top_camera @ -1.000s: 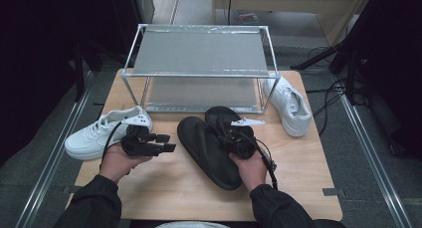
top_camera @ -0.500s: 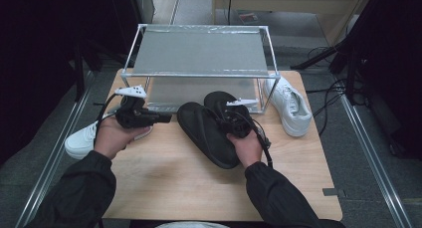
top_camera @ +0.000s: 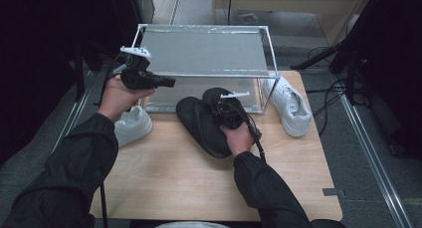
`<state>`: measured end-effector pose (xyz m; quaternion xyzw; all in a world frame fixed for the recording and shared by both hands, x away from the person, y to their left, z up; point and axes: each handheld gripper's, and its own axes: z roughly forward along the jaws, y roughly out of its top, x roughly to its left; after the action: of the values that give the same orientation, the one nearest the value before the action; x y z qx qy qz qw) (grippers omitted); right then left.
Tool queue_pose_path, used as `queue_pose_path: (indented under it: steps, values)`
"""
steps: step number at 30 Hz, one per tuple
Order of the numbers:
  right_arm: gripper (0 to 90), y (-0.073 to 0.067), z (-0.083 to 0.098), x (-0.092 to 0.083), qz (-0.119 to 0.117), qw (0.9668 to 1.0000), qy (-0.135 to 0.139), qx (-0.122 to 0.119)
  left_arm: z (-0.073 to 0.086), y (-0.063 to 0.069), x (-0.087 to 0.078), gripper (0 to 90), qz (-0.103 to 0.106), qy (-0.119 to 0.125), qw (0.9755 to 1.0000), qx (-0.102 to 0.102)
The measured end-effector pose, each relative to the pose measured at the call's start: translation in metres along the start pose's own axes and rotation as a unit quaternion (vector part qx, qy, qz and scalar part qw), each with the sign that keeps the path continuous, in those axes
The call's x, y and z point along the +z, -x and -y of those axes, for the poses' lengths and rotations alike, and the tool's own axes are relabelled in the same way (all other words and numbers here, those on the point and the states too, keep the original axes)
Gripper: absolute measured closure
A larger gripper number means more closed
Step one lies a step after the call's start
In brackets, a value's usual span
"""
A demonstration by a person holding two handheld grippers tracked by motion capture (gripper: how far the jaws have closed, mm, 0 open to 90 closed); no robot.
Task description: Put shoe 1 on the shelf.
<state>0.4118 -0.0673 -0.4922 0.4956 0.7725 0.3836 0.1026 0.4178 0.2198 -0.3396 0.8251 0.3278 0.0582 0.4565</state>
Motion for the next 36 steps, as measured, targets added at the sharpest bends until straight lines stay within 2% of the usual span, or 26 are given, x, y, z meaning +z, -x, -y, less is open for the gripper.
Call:
queue_pose_path:
  steps: [3,4,5,8,10,11,13,16,19,20,23,25,26,29,33,36]
  values:
    - [75.8,-0.002,-0.004,0.01,0.007,1.0,0.006,0.003,-0.013,-0.008,0.005,90.0,-0.005,-0.004,1.0,0.003]
    - [75.8,-0.002,-0.004,0.01,0.007,1.0,0.006,0.003,-0.013,-0.008,0.005,90.0,-0.005,-0.004,1.0,0.003]
    - [75.8,-0.003,-0.008,0.017,0.012,0.9998,0.011,0.008,-0.019,-0.014,0.01,90.0,-0.005,-0.004,1.0,0.004]
    - [75.8,-0.002,-0.011,0.022,0.016,0.9997,0.014,0.013,-0.022,-0.018,0.015,85.5,-0.001,-0.009,1.0,0.002]
    - [75.3,0.003,-0.016,0.029,0.007,0.9995,0.02,0.023,-0.023,-0.021,0.02,87.3,-0.007,-0.008,0.9999,-0.005]
    - [75.3,0.004,-0.016,0.031,0.009,0.9991,0.021,0.035,-0.023,-0.022,0.022,88.6,-0.011,-0.011,0.9999,-0.007]
    - [75.4,0.005,-0.017,0.034,0.008,0.9985,0.032,0.044,-0.024,-0.025,0.026,90.0,-0.017,-0.016,0.9997,-0.005]
    - [75.2,0.003,-0.02,0.041,0.012,0.9982,0.039,0.044,-0.024,-0.03,0.032,90.0,-0.019,-0.026,0.9995,-0.008]
    - [74.7,0.001,-0.025,0.048,0.015,0.9985,0.042,0.031,-0.023,-0.034,0.039,90.0,-0.024,-0.031,0.9992,-0.009]
    - [74.5,0.001,-0.026,0.05,0.017,0.9986,0.045,0.024,-0.023,-0.035,0.04,90.0,-0.025,-0.029,0.9992,-0.009]
    - [71.2,0.003,-0.029,0.054,0.018,0.9983,0.05,0.024,-0.023,-0.037,0.041,90.0,-0.025,-0.022,0.9994,-0.01]
    - [69.2,0.004,-0.028,0.054,0.016,0.9983,0.05,0.025,-0.022,-0.037,0.041,90.0,-0.027,-0.022,0.9994,-0.008]
    - [61.5,0.003,-0.028,0.053,0.008,0.9985,0.045,0.03,-0.022,-0.037,0.041,90.0,-0.032,-0.024,0.9992,-0.004]
    - [56.6,0.001,-0.028,0.05,0.004,0.999,0.039,0.022,-0.021,-0.039,0.041,90.0,-0.036,-0.025,0.999,-0.011]
    - [52.8,0.0,-0.028,0.042,0.009,0.9992,0.039,0.006,-0.021,-0.039,0.042,90.0,-0.042,-0.027,0.9987,-0.005]
    - [51.3,0.003,-0.028,0.034,0.004,0.9994,0.034,0.013,-0.021,-0.039,0.042,90.0,-0.043,-0.028,0.9987,-0.003]
